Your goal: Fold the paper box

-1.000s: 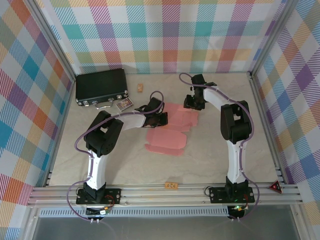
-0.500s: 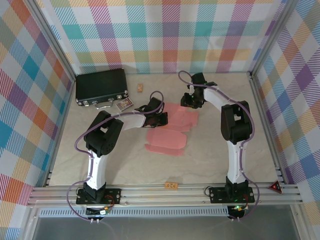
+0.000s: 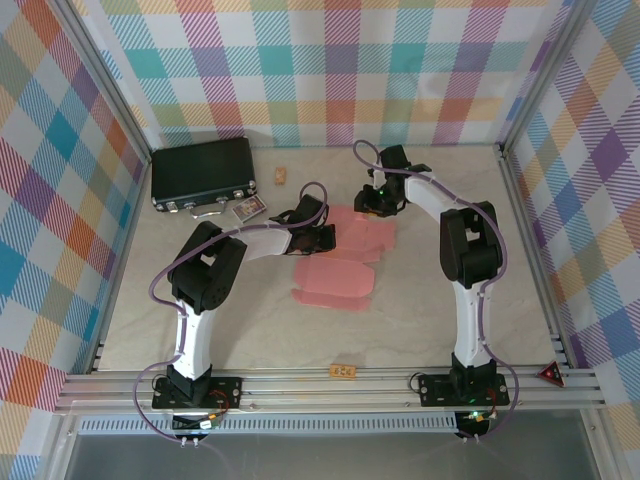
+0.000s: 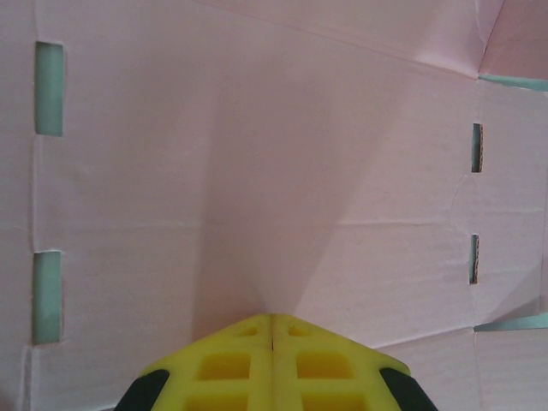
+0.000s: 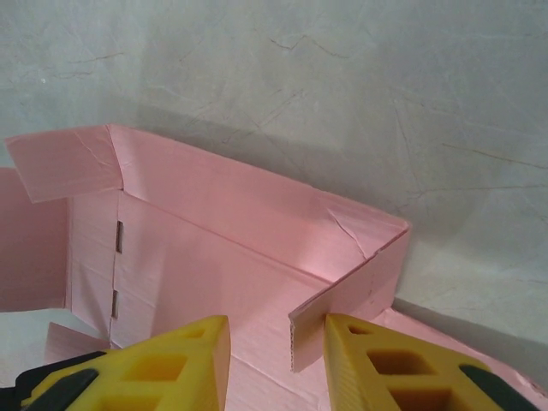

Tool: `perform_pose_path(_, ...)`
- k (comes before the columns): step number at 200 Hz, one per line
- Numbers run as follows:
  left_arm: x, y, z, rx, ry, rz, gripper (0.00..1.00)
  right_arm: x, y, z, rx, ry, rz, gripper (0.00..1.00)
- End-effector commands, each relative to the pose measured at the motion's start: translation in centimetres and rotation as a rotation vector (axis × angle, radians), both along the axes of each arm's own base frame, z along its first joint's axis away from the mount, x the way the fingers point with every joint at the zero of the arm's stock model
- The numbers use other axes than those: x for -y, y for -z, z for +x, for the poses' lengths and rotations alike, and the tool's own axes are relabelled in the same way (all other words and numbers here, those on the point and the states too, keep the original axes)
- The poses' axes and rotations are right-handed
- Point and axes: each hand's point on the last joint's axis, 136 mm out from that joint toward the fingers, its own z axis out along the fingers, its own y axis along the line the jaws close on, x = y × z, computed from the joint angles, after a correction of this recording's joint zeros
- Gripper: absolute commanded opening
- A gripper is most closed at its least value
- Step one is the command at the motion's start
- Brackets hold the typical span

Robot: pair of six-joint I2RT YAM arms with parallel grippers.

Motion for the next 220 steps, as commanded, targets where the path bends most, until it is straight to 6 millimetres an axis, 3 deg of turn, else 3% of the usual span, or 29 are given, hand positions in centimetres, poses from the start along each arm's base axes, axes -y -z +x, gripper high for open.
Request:
perform_pose_path(1, -2.4, 4.4, -2.8, -0.143, -0.005, 0.124, 0.0, -0.7, -0.9, 0.2, 0.004, -0.005, 0.022, 0.35)
perform_pose_path(37, -1.7, 2.3, -2.3, -0.119, 0.016, 0.103, 0.0, 0.4, -3.7, -0.3, 0.071, 0.006, -0.014, 0.36)
perform_pose_path(60, -1.8, 0.1, -1.8, -0.093, 0.027, 0.125, 0.05, 0.9, -5.1, -1.8, 0.089, 0.001, -0.023, 0.37)
perform_pose_path(78, -1.8, -2.0, -1.2, -0.059, 0.04, 0.134, 0.11, 1.2, -5.3, -3.8, 0.087, -0.016, -0.039, 0.37)
perform_pose_path(101, -2.3, -4.4, -1.0, -0.011, 0.035, 0.141, 0.28, 1.1, -5.0, -6.3, 0.074, -0.037, -0.05, 0.37)
perform_pose_path(128, -4.3, -6.1, -1.4, 0.035, -0.009, 0.172, 0.38, -0.1, -4.3, -8.9, 0.048, -0.078, -0.043, 0.36)
perform_pose_path(157, -7.5, -6.7, -2.3, 0.039, -0.082, 0.192, 0.46, -2.3, -2.9, -11.1, 0.015, -0.131, -0.026, 0.33)
perform_pose_path(187, -11.0, -5.7, -3.3, 0.015, -0.153, 0.227, 0.52, -4.4, -1.1, -12.4, -0.021, -0.16, -0.004, 0.28)
perform_pose_path(220, -11.8, -4.4, -3.7, -0.021, -0.149, 0.176, 0.56, -4.9, 1.3, -13.1, -0.058, -0.152, -0.031, 0.25)
